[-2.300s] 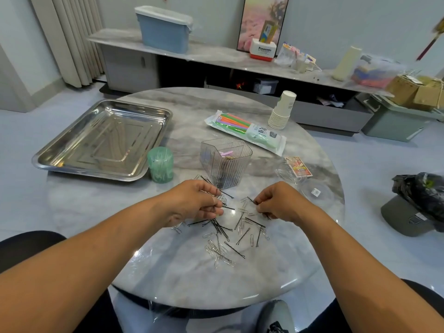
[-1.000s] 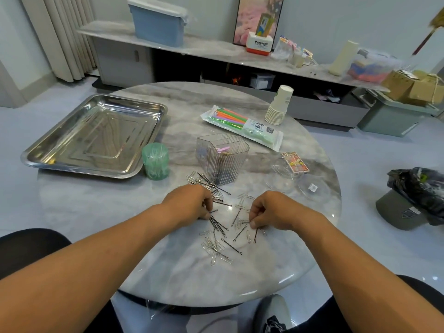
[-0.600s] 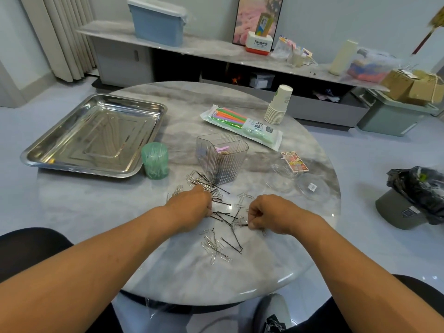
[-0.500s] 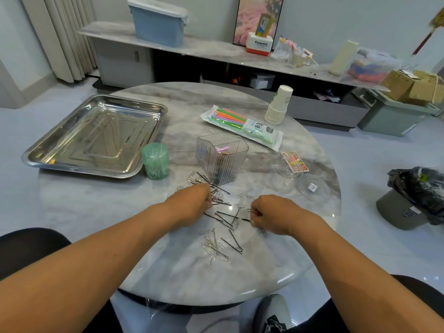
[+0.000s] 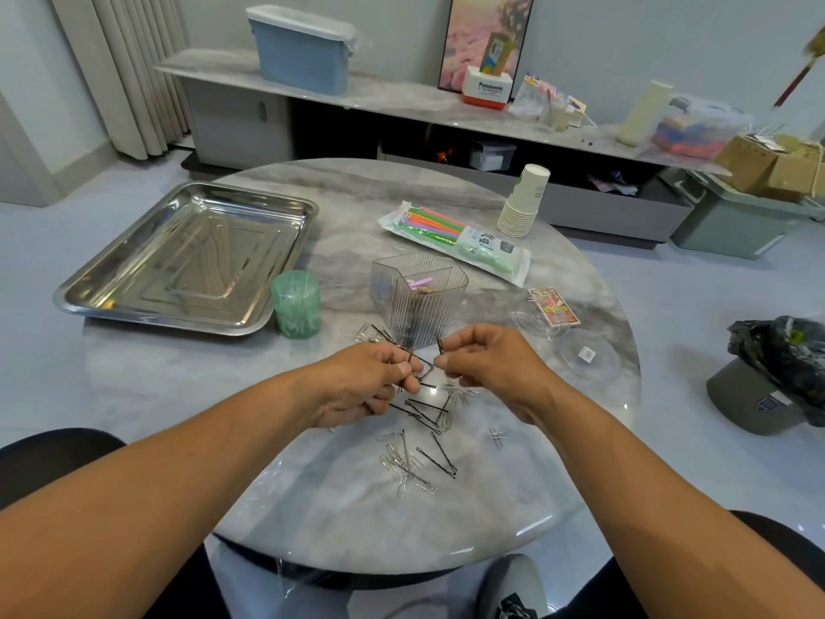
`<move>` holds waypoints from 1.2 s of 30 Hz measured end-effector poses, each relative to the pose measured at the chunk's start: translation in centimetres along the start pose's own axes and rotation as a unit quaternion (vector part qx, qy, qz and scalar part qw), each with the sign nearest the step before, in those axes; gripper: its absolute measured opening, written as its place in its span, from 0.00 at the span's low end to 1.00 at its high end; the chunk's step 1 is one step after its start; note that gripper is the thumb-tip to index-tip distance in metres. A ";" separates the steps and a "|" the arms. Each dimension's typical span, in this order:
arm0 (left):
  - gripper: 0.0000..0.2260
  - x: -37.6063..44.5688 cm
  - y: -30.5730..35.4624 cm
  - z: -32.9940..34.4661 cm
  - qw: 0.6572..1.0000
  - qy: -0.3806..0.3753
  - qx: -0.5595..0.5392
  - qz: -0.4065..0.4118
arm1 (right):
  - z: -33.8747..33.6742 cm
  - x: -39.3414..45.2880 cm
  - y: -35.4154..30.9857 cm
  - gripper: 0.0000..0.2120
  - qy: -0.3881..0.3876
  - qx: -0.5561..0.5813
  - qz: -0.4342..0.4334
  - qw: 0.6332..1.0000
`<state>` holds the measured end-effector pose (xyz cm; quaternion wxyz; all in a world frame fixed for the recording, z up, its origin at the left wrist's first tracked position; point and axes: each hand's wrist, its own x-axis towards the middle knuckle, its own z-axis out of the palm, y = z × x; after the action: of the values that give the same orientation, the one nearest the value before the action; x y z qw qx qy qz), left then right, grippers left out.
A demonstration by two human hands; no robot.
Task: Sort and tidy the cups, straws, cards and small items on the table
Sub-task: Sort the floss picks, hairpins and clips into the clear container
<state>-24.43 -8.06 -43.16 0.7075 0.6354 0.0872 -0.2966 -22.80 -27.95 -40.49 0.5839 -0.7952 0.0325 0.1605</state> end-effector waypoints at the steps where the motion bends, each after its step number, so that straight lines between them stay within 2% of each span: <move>1: 0.06 0.0 0.1 0.2 1.000 0.006 -0.010 -0.003 | 0.4 -0.1 -0.2 0.11 -0.008 0.036 0.012 0.999; 3: 0.08 0.0 0.3 0.4 0.999 0.034 -0.038 -0.010 | 1.1 -0.3 -0.6 0.12 -0.020 0.084 0.036 0.996; 7: 0.14 0.1 0.5 0.2 0.992 0.077 -0.092 -0.033 | 2.5 -0.4 -1.5 0.05 -0.040 0.151 0.068 0.985; 12: 0.30 0.4 0.3 -0.1 0.997 0.044 -0.053 -0.026 | 4.7 -0.5 -2.7 0.05 -0.046 0.113 0.065 0.990; 15: 0.29 0.2 0.3 -0.2 0.999 0.009 -0.044 -0.010 | 5.6 -0.7 -3.3 0.07 -0.087 0.101 0.079 0.988; 18: 0.22 0.1 0.5 -0.7 0.996 0.056 -0.069 -0.017 | 5.2 -0.5 -4.3 0.07 -0.090 0.104 0.086 0.987; 19: 0.20 0.0 0.6 -1.1 0.994 0.072 -0.079 -0.021 | 4.6 -0.3 -4.5 0.07 -0.073 0.069 0.074 0.992; 21: 0.18 -0.1 1.0 -1.7 0.989 0.089 -0.117 -0.030 | 3.4 0.1 -4.6 0.05 -0.034 -0.129 0.028 0.991; 22: 0.17 -0.2 1.2 -2.1 0.984 0.096 -0.145 -0.035 | 3.0 0.1 -4.5 0.05 -0.032 -0.262 0.011 0.964; 24: 0.17 -0.5 1.8 -2.9 0.972 0.106 -0.205 -0.045 | 3.4 -0.2 -3.9 0.10 -0.064 -0.472 0.013 0.879; 26: 0.17 -0.9 2.6 -3.5 0.960 0.106 -0.253 -0.058 | 4.8 -0.4 -3.1 0.14 -0.080 -0.578 0.010 0.812; 28: 0.17 -1.2 3.3 -3.8 0.950 0.101 -0.288 -0.069 | 6.1 -0.3 -2.5 0.11 -0.067 -0.631 -0.032 0.772; 30: 0.18 -1.5 3.6 -4.0 0.941 0.098 -0.315 -0.070 | 7.1 0.1 -2.3 0.13 -0.057 -0.668 -0.072 0.738; 33: 0.18 -1.7 3.6 -3.8 0.934 0.102 -0.336 -0.062 | 7.8 0.3 -2.6 0.07 -0.079 -0.702 -0.104 0.701; 36: 0.21 -1.8 3.2 -3.5 0.930 0.094 -0.352 -0.052 | 8.2 0.2 -2.9 0.10 -0.093 -0.726 -0.122 0.670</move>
<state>-23.28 -4.11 -40.18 0.8577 0.3654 0.2851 -0.2227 -23.71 -19.33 -40.07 -0.1635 -0.9459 -0.2460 0.1342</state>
